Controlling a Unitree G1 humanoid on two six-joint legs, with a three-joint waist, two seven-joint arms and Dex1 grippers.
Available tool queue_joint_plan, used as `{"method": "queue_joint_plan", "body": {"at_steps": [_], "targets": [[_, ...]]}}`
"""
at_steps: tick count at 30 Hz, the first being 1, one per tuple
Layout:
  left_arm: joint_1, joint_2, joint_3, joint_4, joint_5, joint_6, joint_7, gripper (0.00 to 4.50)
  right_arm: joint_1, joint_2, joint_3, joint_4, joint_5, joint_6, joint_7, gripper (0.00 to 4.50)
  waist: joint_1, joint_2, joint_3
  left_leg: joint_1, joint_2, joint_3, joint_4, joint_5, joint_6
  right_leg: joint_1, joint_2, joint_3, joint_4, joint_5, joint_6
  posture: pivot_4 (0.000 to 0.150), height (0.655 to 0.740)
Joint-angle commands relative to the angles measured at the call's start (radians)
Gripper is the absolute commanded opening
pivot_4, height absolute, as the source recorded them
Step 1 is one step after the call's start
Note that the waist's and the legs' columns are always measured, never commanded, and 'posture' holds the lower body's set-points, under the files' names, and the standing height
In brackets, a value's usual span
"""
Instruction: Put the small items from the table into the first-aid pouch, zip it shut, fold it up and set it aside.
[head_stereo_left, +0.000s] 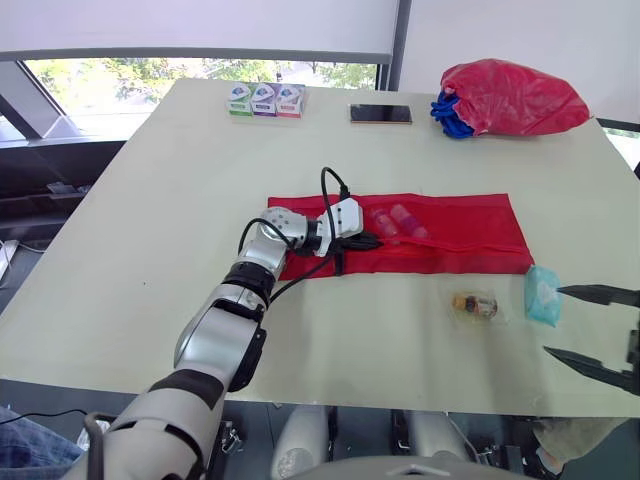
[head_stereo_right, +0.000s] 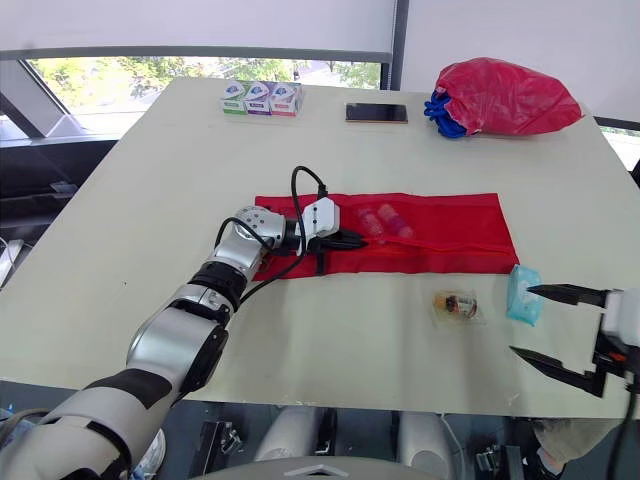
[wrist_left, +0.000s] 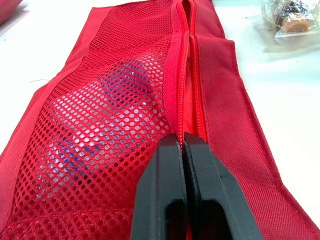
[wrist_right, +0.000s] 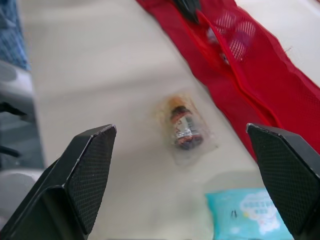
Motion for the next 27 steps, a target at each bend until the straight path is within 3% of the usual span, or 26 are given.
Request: {"method": "queue_joint_plan", "body": {"at_steps": [1,4,11,18,26,27], "targets": [[-0.022,-0.008,0.02,-0.022,-0.005,-0.008,0.009,0.0,-0.049,-0.001,0.116,-0.008,-0.088,0.015,-0.093,4.44,0.001,0.0,0.0,0.0,0.0,0.0,0.0,0.0,0.0,0.0,0.0,0.0,0.0,0.0,0.0,0.15,0.74],[-0.014,-0.011,0.019,-0.034,-0.005,-0.008,0.01,0.0,-0.085,-0.043,0.223,0.016,-0.21,0.047,-0.152,4.44,0.003,0.0,0.0,-0.001,-0.001,0.0,0.0,0.0,0.0,0.0,0.0,0.0,0.0,0.0,0.0,0.15,0.74],[-0.007,-0.008,0.021,-0.054,-0.007,-0.003,0.009,0.0,-0.199,-0.077,0.371,0.017,-0.249,0.17,-0.197,4.44,0.0,0.0,0.0,-0.001,-0.001,0.0,0.001,0.0,0.0,0.0,0.0,0.0,0.0,0.0,0.0,0.15,0.74],[-0.008,-0.013,0.021,-0.062,-0.006,0.002,0.01,0.0,-0.303,-0.064,0.492,0.091,-0.329,0.156,-0.244,4.44,0.001,0.0,0.0,-0.001,-0.001,0.0,0.001,0.0,0.0,0.0,0.0,0.0,0.0,0.0,0.0,0.15,0.74],[-0.012,-0.012,0.022,-0.059,-0.005,0.003,0.01,0.0,-0.327,-0.063,0.521,0.112,-0.325,0.175,-0.25,0.91,0.0,0.0,0.0,-0.001,-0.002,0.0,0.001,0.0,0.0,0.0,0.0,0.0,0.0,0.0,0.0,0.15,0.74],[-0.011,-0.011,0.023,-0.061,-0.006,0.004,0.01,0.0,-0.328,-0.057,0.511,0.09,-0.3,0.218,-0.257,0.85,0.0,0.0,0.0,-0.001,-0.002,0.0,0.001,0.0,0.0,0.0,0.0,0.0,0.0,0.0,0.0,0.15,0.74]]}}
